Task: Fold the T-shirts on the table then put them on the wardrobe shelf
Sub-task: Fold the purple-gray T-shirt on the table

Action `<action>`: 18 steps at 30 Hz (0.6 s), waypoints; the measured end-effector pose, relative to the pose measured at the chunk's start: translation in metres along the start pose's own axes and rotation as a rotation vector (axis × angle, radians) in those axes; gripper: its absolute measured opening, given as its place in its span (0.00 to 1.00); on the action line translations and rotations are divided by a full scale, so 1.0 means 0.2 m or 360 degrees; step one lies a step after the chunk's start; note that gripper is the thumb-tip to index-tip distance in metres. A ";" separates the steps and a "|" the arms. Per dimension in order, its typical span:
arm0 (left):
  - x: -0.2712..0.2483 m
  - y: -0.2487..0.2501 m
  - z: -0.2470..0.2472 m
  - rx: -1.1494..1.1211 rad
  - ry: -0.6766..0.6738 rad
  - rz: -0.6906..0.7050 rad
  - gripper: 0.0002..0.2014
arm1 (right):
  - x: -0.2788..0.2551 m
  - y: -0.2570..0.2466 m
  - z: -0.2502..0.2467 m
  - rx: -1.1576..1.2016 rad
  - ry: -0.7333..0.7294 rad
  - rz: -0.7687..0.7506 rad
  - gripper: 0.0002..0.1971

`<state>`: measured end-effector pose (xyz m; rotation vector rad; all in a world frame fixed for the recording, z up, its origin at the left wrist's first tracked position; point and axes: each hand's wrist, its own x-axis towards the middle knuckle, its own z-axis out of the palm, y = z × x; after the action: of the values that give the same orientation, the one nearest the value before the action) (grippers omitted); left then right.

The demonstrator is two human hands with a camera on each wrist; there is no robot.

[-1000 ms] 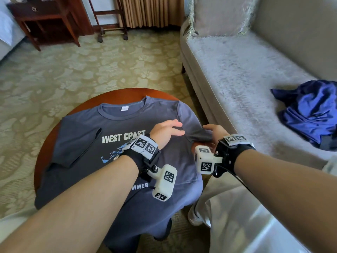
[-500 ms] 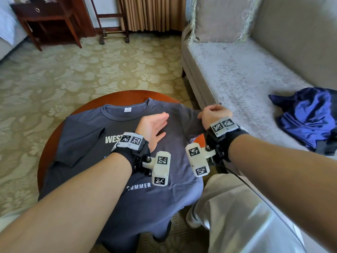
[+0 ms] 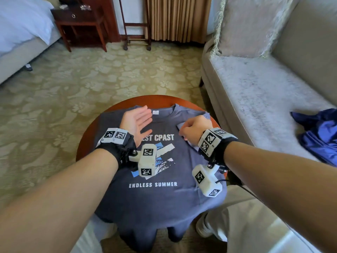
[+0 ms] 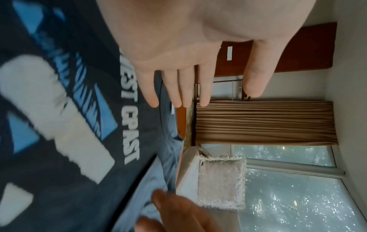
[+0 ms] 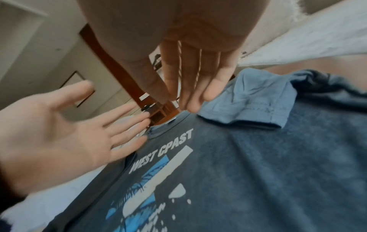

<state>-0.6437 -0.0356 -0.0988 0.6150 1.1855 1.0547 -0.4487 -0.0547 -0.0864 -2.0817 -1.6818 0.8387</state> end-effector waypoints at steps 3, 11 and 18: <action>0.03 0.08 -0.14 0.0138 0.0294 0.0107 0.13 | 0.09 0.01 -0.04 0.0092 0.0172 0.0217 0.12; 0.17 0.21 -0.46 0.0824 0.1006 0.0319 0.10 | 0.41 0.09 0.00 0.0006 0.0369 0.0651 0.27; 0.35 0.21 -0.58 0.1455 0.0907 0.0026 0.41 | 0.47 0.05 0.07 -0.0193 0.0269 0.0710 0.32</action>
<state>-0.7666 0.0303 -0.1286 1.0550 2.1992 0.6649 -0.4391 0.0313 -0.1246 -2.5819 -1.2260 0.6678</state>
